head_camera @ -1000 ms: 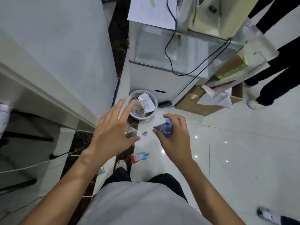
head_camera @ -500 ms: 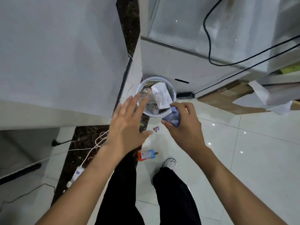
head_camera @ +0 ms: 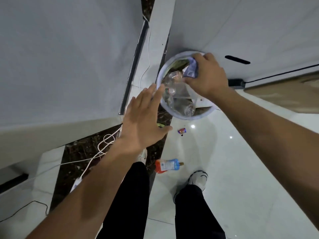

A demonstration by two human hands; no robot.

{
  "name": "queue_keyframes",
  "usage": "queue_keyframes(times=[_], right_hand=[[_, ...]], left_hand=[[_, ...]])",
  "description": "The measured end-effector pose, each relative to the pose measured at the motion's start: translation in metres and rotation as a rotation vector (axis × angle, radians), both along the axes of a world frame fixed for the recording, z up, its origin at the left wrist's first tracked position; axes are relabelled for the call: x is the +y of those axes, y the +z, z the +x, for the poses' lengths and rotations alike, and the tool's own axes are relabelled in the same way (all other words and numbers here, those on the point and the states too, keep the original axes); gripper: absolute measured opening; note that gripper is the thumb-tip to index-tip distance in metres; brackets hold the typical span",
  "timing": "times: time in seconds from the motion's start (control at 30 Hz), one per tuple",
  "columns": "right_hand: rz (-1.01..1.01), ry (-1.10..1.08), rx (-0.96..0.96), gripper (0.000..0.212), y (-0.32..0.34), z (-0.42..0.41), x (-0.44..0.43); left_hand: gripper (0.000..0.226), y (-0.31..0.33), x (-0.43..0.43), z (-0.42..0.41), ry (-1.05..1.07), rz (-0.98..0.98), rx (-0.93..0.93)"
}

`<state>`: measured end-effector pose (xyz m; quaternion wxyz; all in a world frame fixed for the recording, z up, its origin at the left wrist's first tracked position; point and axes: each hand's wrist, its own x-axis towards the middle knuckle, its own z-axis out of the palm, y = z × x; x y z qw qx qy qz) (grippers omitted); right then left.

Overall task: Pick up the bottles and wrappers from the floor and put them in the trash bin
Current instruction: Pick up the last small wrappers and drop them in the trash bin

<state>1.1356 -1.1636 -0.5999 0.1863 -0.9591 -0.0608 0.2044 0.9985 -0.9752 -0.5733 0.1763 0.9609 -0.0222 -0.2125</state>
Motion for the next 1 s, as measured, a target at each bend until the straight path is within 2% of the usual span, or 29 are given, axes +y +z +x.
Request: queue_keyframes(times=[0.13, 0.23, 0.33, 0.47, 0.6, 0.73, 0.87, 1.0], right_hand=[[-0.056, 0.06, 0.066, 0.073, -0.053, 0.029, 0.005], [-0.096, 0.088, 0.084, 0.07, -0.086, 0.028, 0.005], [-0.087, 0.067, -0.073, 0.061, -0.093, 0.008, 0.003], [0.069, 0.066, -0.328, 0.056, -0.066, -0.059, 0.0], [0.175, 0.018, -0.269, 0.056, -0.037, -0.166, -0.015], [0.134, -0.132, -0.141, 0.059, -0.027, -0.252, -0.023], [0.09, -0.316, -0.093, 0.06, -0.038, -0.295, -0.028], [0.061, -0.418, -0.004, 0.063, -0.077, -0.31, -0.029]], left_hand=[[0.119, -0.052, 0.009, -0.014, 0.024, 0.001, 0.035], [0.124, -0.081, 0.018, -0.03, 0.032, -0.004, 0.097], [0.126, -0.097, 0.024, -0.052, 0.019, -0.008, 0.095], [0.127, -0.104, 0.025, -0.069, 0.038, -0.006, 0.126], [0.125, -0.094, 0.019, -0.079, 0.014, -0.023, 0.165], [0.121, -0.079, 0.011, -0.09, -0.084, -0.049, 0.167], [0.115, -0.077, 0.007, -0.097, -0.206, -0.033, 0.139], [0.109, -0.11, 0.006, -0.106, -0.255, 0.029, 0.183]])
